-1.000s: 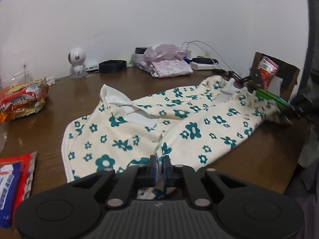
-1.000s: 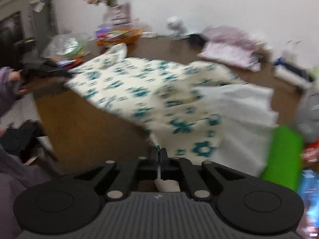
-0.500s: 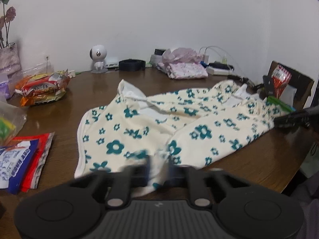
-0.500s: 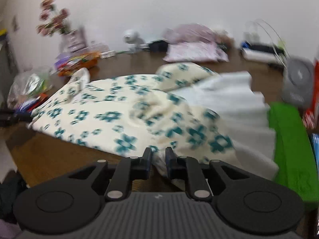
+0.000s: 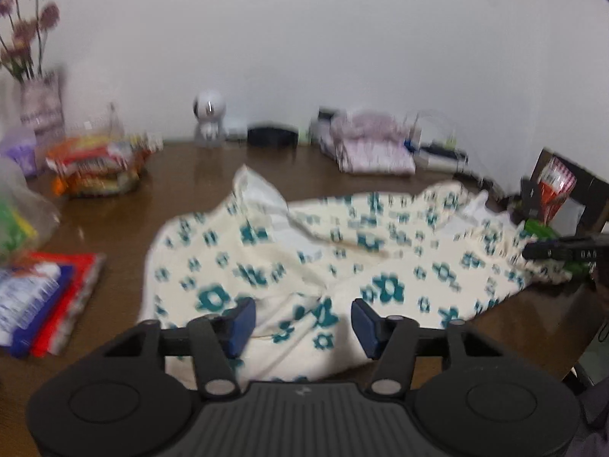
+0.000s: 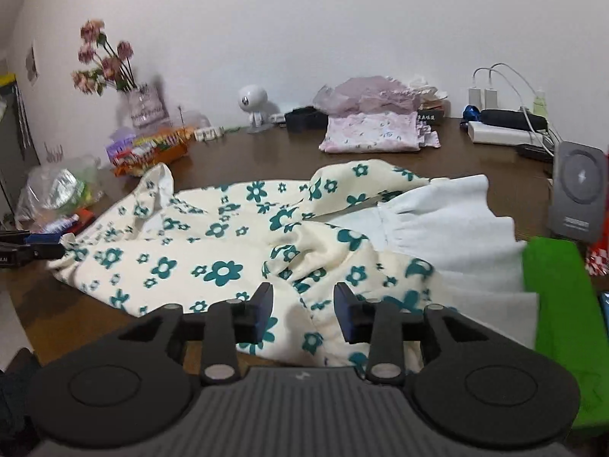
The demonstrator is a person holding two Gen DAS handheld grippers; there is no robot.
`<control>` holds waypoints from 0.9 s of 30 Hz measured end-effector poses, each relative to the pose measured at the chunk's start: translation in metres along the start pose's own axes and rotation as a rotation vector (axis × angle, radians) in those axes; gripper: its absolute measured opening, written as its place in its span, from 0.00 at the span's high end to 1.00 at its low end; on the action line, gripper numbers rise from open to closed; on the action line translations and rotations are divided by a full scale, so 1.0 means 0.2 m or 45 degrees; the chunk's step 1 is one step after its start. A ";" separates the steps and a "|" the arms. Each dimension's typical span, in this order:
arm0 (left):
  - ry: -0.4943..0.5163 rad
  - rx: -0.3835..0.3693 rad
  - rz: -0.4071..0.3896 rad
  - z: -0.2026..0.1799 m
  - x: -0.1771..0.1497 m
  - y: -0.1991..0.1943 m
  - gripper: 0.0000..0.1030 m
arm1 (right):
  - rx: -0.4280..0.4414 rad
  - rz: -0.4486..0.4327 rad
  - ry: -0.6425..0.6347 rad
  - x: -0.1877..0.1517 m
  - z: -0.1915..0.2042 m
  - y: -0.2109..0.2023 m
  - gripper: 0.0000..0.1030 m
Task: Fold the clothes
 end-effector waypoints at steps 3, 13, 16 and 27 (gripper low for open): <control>0.032 0.017 0.036 -0.01 -0.06 0.05 0.91 | -0.004 0.058 -0.036 -0.01 0.03 0.06 0.65; -0.035 0.011 -0.007 0.05 -0.07 -0.04 0.90 | -0.043 0.143 -0.183 -0.08 0.08 0.08 0.70; -0.011 0.041 -0.078 0.00 0.02 -0.08 0.73 | -0.005 0.125 -0.159 -0.03 0.08 0.06 0.68; 0.099 0.048 0.063 -0.03 -0.08 0.06 0.84 | -0.069 0.151 -0.147 0.01 0.05 0.23 0.64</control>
Point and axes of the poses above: each gripper's, at about its wrist camera, not at the fingertips, and y roughly the way its jaws point, z to its left, x to its top, the point moved 3 cm from there along y, roughly the way its jaws point, and after that the axes turned 4 degrees about -z, right-handed, at the moved point
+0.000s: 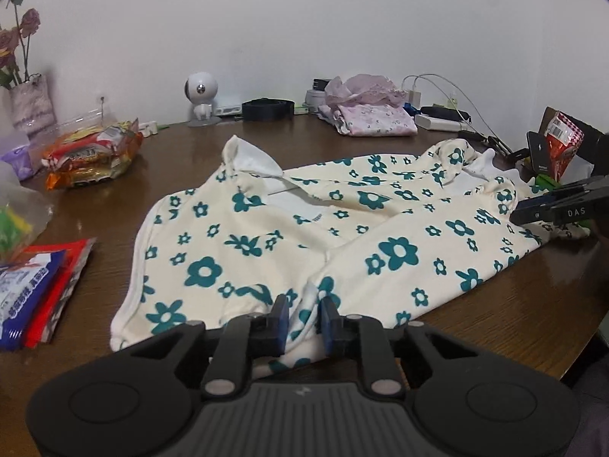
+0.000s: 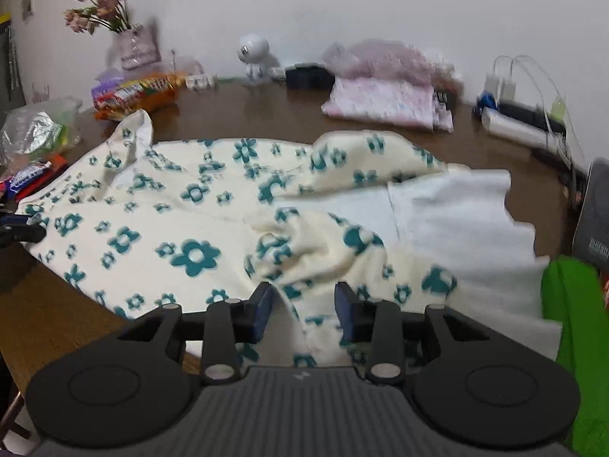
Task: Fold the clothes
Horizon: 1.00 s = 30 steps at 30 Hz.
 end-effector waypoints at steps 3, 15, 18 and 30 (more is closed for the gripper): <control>-0.003 0.004 0.003 0.02 -0.01 -0.01 0.84 | -0.017 0.010 -0.019 -0.01 0.00 -0.01 0.64; 0.115 0.109 -0.078 0.11 0.38 -0.13 0.61 | 0.015 -0.080 0.002 0.14 -0.10 -0.15 0.48; 0.190 0.088 -0.065 0.13 0.58 0.02 0.48 | -0.026 -0.140 0.026 0.32 -0.15 -0.07 0.28; -0.081 -0.030 0.261 0.31 0.73 0.82 0.61 | -0.053 0.092 0.136 0.60 -0.24 0.54 0.36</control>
Point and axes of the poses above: each gripper's, at about its wrist camera, not at the fingertips, and y roughly the way its jaws point, z to its left, x to its top, the point moved 3 cm from there along y, roughly the way its jaws point, and after that the axes turned 4 degrees about -z, right-handed, at the moved point
